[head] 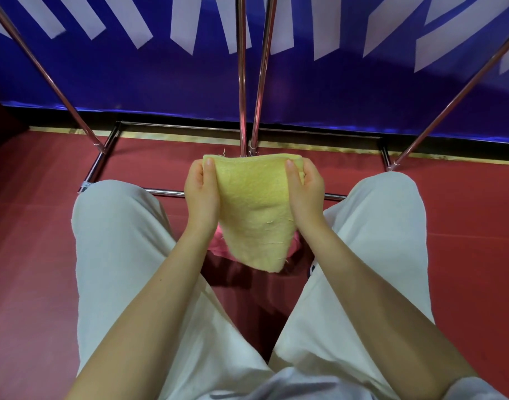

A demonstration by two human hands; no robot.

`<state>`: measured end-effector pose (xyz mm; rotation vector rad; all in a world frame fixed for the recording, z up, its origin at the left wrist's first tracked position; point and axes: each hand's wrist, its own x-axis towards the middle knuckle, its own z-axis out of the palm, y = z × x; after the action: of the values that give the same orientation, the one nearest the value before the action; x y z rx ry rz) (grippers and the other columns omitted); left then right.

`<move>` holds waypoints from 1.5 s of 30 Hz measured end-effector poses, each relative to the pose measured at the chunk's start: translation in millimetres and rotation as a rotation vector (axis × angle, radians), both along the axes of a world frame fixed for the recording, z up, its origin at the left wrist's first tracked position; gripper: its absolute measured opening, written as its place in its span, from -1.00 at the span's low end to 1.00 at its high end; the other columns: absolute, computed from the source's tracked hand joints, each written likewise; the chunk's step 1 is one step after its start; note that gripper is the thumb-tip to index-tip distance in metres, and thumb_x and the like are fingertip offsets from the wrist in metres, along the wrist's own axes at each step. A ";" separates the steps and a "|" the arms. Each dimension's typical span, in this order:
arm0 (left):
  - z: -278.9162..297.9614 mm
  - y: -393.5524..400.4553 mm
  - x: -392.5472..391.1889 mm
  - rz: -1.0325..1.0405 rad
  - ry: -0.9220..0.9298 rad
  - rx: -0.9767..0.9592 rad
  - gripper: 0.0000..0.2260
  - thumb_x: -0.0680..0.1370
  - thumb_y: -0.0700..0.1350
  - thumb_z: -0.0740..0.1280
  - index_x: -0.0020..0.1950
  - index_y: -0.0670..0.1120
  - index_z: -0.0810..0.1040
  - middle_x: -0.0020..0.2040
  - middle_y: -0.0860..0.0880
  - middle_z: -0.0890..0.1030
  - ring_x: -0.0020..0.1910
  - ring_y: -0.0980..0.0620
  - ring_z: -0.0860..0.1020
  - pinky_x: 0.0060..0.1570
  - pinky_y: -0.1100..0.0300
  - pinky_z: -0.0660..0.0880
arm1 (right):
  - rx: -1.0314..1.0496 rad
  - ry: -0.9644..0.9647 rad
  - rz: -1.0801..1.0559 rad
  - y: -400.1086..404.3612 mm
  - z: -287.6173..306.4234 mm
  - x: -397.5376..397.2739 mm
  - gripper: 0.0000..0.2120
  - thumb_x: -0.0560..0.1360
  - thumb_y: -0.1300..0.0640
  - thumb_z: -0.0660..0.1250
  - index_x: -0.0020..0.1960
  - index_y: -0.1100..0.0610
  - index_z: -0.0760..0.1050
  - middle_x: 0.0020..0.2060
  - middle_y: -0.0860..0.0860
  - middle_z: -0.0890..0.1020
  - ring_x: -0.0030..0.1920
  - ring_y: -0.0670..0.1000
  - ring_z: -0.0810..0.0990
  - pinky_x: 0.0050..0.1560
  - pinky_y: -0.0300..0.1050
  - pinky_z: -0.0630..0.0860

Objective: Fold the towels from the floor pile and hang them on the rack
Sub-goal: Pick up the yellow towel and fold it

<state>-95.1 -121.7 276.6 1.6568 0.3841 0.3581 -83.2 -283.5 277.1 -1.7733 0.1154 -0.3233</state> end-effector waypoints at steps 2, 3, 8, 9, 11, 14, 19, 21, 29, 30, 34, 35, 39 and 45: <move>0.7 -1.3 0.7 0.028 0.006 -0.013 -0.76 0.67 -0.02 0.12 -0.12 -0.11 0.42 -0.22 0.05 0.41 -0.24 0.16 0.35 -0.23 0.32 0.32 | 0.012 0.019 -0.006 3.5 -2.6 1.2 -0.74 0.58 0.11 0.25 -0.27 -0.05 0.35 -0.40 -0.18 0.37 -0.34 -0.22 0.33 -0.24 -0.31 0.30; 0.6 -1.9 1.3 0.051 0.021 -0.025 -0.76 0.67 -0.02 0.12 -0.11 -0.11 0.41 -0.21 0.03 0.40 -0.23 0.14 0.35 -0.22 0.31 0.32 | 0.011 0.032 -0.007 5.4 -4.2 1.6 -0.72 0.58 0.10 0.25 -0.29 -0.04 0.32 -0.41 -0.17 0.33 -0.36 -0.20 0.30 -0.26 -0.29 0.27; -9.1 -2.0 4.4 0.149 0.191 -0.102 -0.75 0.65 0.00 0.10 -0.14 -0.10 0.36 -0.24 -0.01 0.33 -0.26 0.07 0.29 -0.22 0.16 0.27 | -0.064 0.144 -0.053 17.8 -15.3 2.1 -0.61 0.57 0.09 0.26 -0.36 0.03 0.17 -0.44 -0.10 0.23 -0.43 -0.14 0.20 -0.38 -0.25 0.16; -11.1 -3.0 4.2 0.157 0.218 -0.118 -0.74 0.65 0.00 0.10 -0.16 -0.10 0.35 -0.26 0.00 0.32 -0.27 0.07 0.28 -0.23 0.15 0.27 | -0.067 0.170 -0.070 20.1 -17.2 1.9 -0.61 0.56 0.09 0.26 -0.36 0.03 0.15 -0.44 -0.09 0.23 -0.43 -0.13 0.19 -0.38 -0.23 0.15; -13.1 -6.8 2.8 0.166 0.245 -0.122 -0.71 0.65 0.00 0.11 -0.23 -0.07 0.32 -0.30 0.03 0.31 -0.32 0.08 0.27 -0.26 0.15 0.26 | -0.080 0.216 -0.099 24.2 -20.9 2.2 -0.62 0.57 0.06 0.25 -0.34 0.03 0.16 -0.43 -0.07 0.24 -0.41 -0.12 0.19 -0.35 -0.18 0.17; -13.4 -13.2 0.9 0.175 0.256 -0.120 -0.68 0.65 0.01 0.12 -0.30 -0.04 0.29 -0.34 0.06 0.31 -0.35 0.09 0.26 -0.28 0.15 0.25 | -0.094 0.240 -0.137 29.7 -21.8 2.8 -0.69 0.58 0.04 0.22 -0.29 0.02 0.20 -0.42 -0.09 0.27 -0.41 -0.11 0.23 -0.33 -0.17 0.21; -16.4 -18.3 -1.8 0.208 0.279 -0.144 -0.69 0.64 0.01 0.12 -0.27 -0.03 0.35 -0.32 0.07 0.36 -0.32 0.08 0.32 -0.18 0.13 0.31 | -0.081 0.193 -0.130 40.5 -18.0 -2.1 -0.88 0.58 0.07 0.24 -0.06 0.12 0.38 -0.40 -0.13 0.36 -0.39 -0.16 0.35 -0.32 -0.25 0.29; -17.2 -20.7 -3.0 0.198 0.270 -0.146 -0.73 0.64 0.01 0.11 -0.21 -0.03 0.42 -0.29 0.07 0.41 -0.26 0.07 0.38 -0.11 0.10 0.37 | -0.071 0.136 -0.077 47.1 -16.7 -7.0 -0.89 0.57 0.09 0.26 -0.05 0.13 0.41 -0.42 -0.13 0.36 -0.39 -0.19 0.38 -0.33 -0.27 0.29; -9.6 -28.3 -10.5 0.093 0.181 -0.186 -0.80 0.66 -0.04 0.12 -0.08 -0.01 0.49 -0.17 0.05 0.55 -0.20 0.12 0.50 -0.16 0.24 0.44 | -0.084 0.037 0.220 62.9 -21.3 -14.5 -0.93 0.56 0.14 0.27 0.04 0.04 0.46 -0.37 -0.16 0.44 -0.36 -0.20 0.43 -0.28 -0.29 0.35; -9.8 -26.1 -9.6 0.088 0.171 -0.199 -0.80 0.66 -0.05 0.12 -0.09 0.00 0.49 -0.16 0.04 0.56 -0.19 0.12 0.51 -0.13 0.22 0.45 | -0.083 0.030 0.266 61.7 -21.3 -14.7 -0.90 0.57 0.15 0.24 0.06 0.05 0.49 -0.33 -0.18 0.48 -0.33 -0.22 0.45 -0.23 -0.29 0.38; -12.0 -18.6 -4.3 0.068 0.164 -0.284 -0.80 0.65 -0.07 0.13 -0.06 -0.01 0.53 -0.20 0.05 0.54 -0.20 0.09 0.48 -0.10 0.11 0.41 | -0.245 -0.121 0.325 51.1 -21.5 -10.9 -0.73 0.54 0.20 0.17 0.12 0.12 0.61 -0.14 -0.21 0.55 -0.08 -0.18 0.48 0.02 -0.31 0.38; -11.4 -19.1 -4.5 0.052 0.153 -0.304 -0.80 0.65 -0.07 0.14 -0.06 -0.01 0.54 -0.21 0.05 0.54 -0.20 0.08 0.47 -0.11 0.11 0.41 | -0.298 -0.164 0.289 48.1 -21.1 -8.9 -0.73 0.53 0.22 0.20 0.09 0.09 0.63 -0.13 -0.15 0.55 -0.04 -0.13 0.44 0.04 -0.35 0.35; -9.2 -21.8 -5.6 -0.018 0.125 -0.308 -0.79 0.66 -0.06 0.16 0.00 -0.04 0.58 -0.07 -0.04 0.61 -0.06 0.02 0.54 0.04 0.05 0.48 | -0.324 -0.164 0.154 37.6 -17.1 -5.0 -0.70 0.50 0.22 0.30 0.21 0.06 0.54 0.05 -0.03 0.46 0.13 -0.10 0.37 0.19 -0.28 0.34; -5.6 -21.8 -4.1 -0.051 0.108 -0.253 -0.76 0.66 -0.07 0.13 -0.03 -0.03 0.58 -0.07 0.00 0.61 -0.04 0.05 0.55 0.07 0.07 0.47 | -0.101 0.190 0.245 28.7 -14.4 -6.0 -0.84 0.54 0.04 0.30 0.01 0.13 0.48 -0.22 -0.01 0.58 -0.21 -0.10 0.51 -0.14 -0.11 0.42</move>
<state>-99.2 -143.5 271.0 1.4386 0.4482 0.1746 -89.2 -254.8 262.8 -1.8924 0.0160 0.0168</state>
